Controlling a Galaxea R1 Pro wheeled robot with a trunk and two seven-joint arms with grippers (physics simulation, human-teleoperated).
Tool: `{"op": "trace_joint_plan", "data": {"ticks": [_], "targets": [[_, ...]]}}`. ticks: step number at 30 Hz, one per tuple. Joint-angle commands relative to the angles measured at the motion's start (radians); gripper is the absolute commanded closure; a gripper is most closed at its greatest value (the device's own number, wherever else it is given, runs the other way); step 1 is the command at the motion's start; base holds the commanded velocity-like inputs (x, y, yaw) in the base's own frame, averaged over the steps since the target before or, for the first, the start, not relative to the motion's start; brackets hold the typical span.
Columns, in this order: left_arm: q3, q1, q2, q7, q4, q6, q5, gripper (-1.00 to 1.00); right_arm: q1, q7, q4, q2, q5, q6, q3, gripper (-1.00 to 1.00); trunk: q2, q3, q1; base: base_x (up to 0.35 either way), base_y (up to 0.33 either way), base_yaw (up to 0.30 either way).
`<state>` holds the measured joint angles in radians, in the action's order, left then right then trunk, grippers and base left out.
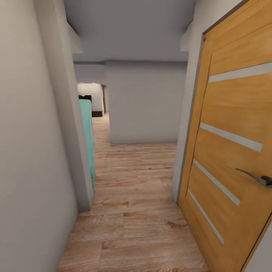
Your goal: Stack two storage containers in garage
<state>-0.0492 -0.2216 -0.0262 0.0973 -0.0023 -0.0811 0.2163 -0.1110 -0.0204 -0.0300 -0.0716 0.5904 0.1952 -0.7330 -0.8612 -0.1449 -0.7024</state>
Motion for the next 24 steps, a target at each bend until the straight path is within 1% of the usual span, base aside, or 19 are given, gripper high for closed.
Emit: {"op": "trace_joint_plan", "data": {"ticks": [1,10,21,24], "targets": [[-0.005,-0.001,0.000,0.001,0.001,-0.003,0.001,-1.00,-0.001,-0.001,-0.002,0.000,0.005,0.004,-0.008,-1.00,-0.001,-0.001,-0.001,0.321,0.000,0.000],[-0.005,-0.001,0.000,0.001,0.001,-0.003,0.001,-1.00,-0.001,-0.001,-0.002,0.005,0.006,-0.005,-0.008,-1.00,-0.001,-0.001,-0.001,0.321,0.000,0.000],[-0.005,-0.001,0.002,0.001,0.001,-0.003,0.001,-1.00,-0.001,-0.001,-0.002,0.006,0.005,0.001,-0.008,-1.00,-0.001,-0.001,-0.001,0.321,-0.025,0.001],[-0.005,-0.001,0.002,0.001,0.001,-0.003,0.001,-1.00,-0.001,-0.001,-0.002,0.005,0.005,0.003,-0.008,-1.00,-0.001,-0.001,-0.001,0.321,-0.008,0.091]]}}
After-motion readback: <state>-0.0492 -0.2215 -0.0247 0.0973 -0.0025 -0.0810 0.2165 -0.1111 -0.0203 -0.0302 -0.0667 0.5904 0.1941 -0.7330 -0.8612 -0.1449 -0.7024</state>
